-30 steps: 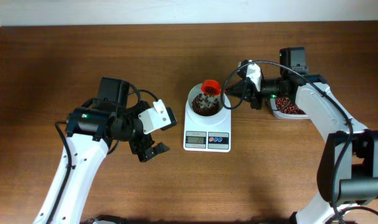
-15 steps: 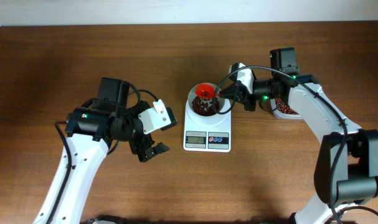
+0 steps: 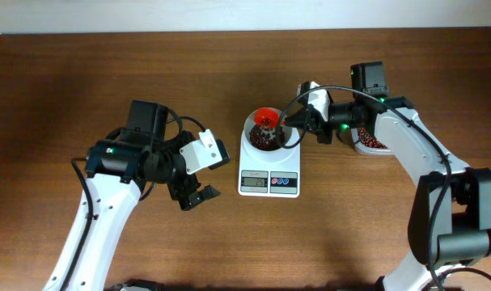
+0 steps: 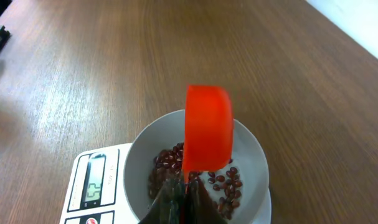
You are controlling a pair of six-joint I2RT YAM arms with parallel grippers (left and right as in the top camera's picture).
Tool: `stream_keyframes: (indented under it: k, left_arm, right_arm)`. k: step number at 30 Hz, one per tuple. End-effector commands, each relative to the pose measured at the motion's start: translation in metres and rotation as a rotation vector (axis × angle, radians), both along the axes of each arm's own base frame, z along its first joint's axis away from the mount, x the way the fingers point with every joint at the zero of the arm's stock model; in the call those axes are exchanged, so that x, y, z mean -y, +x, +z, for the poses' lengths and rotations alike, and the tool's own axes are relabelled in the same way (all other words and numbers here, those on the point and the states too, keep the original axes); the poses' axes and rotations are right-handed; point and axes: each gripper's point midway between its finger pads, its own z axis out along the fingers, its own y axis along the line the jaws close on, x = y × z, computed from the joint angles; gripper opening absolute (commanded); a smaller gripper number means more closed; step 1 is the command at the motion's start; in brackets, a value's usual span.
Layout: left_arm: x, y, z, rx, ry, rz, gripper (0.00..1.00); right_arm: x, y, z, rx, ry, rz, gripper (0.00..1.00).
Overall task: Scoop and weigh 50g on scale
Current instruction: 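Tilt the scoop with the right gripper to pour beans into the bowl, then move the orange scoop with the right gripper back to the bean tub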
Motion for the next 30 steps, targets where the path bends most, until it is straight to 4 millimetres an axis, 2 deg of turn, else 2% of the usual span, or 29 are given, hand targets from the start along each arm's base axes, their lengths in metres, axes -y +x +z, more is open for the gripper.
stream_keyframes:
  k: [1, 3, 4, 5, 7, 9, 11, 12, 13, 15, 17, 19, 22, 24, 27, 30]
  left_arm:
    - [0.003, -0.002, 0.001, 0.006, -0.014, -0.022, 0.99]
    - [0.003, -0.002, 0.001, 0.006, -0.014, -0.022, 0.99]
    - [0.003, -0.002, 0.001, 0.006, -0.014, -0.022, 0.99]
    - [0.003, -0.002, 0.001, 0.006, -0.014, -0.022, 0.99]
    - [0.003, -0.002, 0.001, 0.006, -0.014, -0.022, 0.99]
    - [0.003, -0.002, 0.001, 0.006, -0.014, -0.022, 0.99]
    - [0.003, -0.002, 0.001, 0.006, -0.014, -0.022, 0.99]
    - [0.003, -0.002, 0.001, 0.006, -0.014, -0.022, 0.99]
    - [0.003, -0.002, 0.001, 0.006, -0.014, -0.022, 0.99]
    - [0.003, -0.002, 0.001, 0.006, -0.014, -0.022, 0.99]
    - [0.003, -0.002, 0.001, 0.006, -0.014, -0.022, 0.99]
    - [0.003, -0.002, 0.001, 0.006, -0.014, -0.022, 0.99]
    - [0.003, -0.002, 0.001, 0.006, -0.014, -0.022, 0.99]
    - [0.003, -0.002, 0.001, 0.006, -0.014, -0.022, 0.99]
    - [0.003, -0.002, 0.001, 0.006, -0.014, -0.022, 0.99]
    - [0.003, -0.002, 0.001, 0.006, -0.014, -0.022, 0.99]
  right_arm:
    - [0.002, 0.010, -0.012, 0.032, -0.066, -0.032, 0.04]
    - [-0.004, -0.005, -0.001, -0.023, 0.007, 0.011, 0.04]
    - [0.006, 0.009, -0.014, 0.021, -0.094, -0.045, 0.04]
    - [0.010, 0.012, -0.019, 0.017, -0.127, -0.069, 0.04]
    - [0.001, 0.001, -0.009, -0.036, -0.045, -0.035, 0.04]
    - [0.004, 0.009, -0.007, -0.007, -0.056, -0.057, 0.04]
    - [-0.002, 0.007, 0.020, -0.049, 0.023, -0.064, 0.04]
    - [-0.001, 0.008, 0.029, -0.064, 0.034, -0.083, 0.04]
    - [0.003, 0.008, 0.046, -0.096, 0.057, -0.129, 0.04]
    - [0.017, 0.004, 0.077, -0.191, 0.104, -0.235, 0.04]
    - [0.049, -0.003, 0.103, -0.305, 0.155, -0.378, 0.04]
    - [0.085, -0.012, 0.111, -0.440, 0.190, -0.516, 0.04]
    - [0.124, -0.037, 0.090, -0.685, 0.189, -0.660, 0.04]
    - [0.155, -0.053, 0.064, -0.818, 0.099, -0.816, 0.04]
    - [0.203, -0.065, 0.037, -0.856, -0.052, -1.018, 0.04]
    - [0.238, -0.062, 0.022, -0.816, -0.183, -1.185, 0.04]
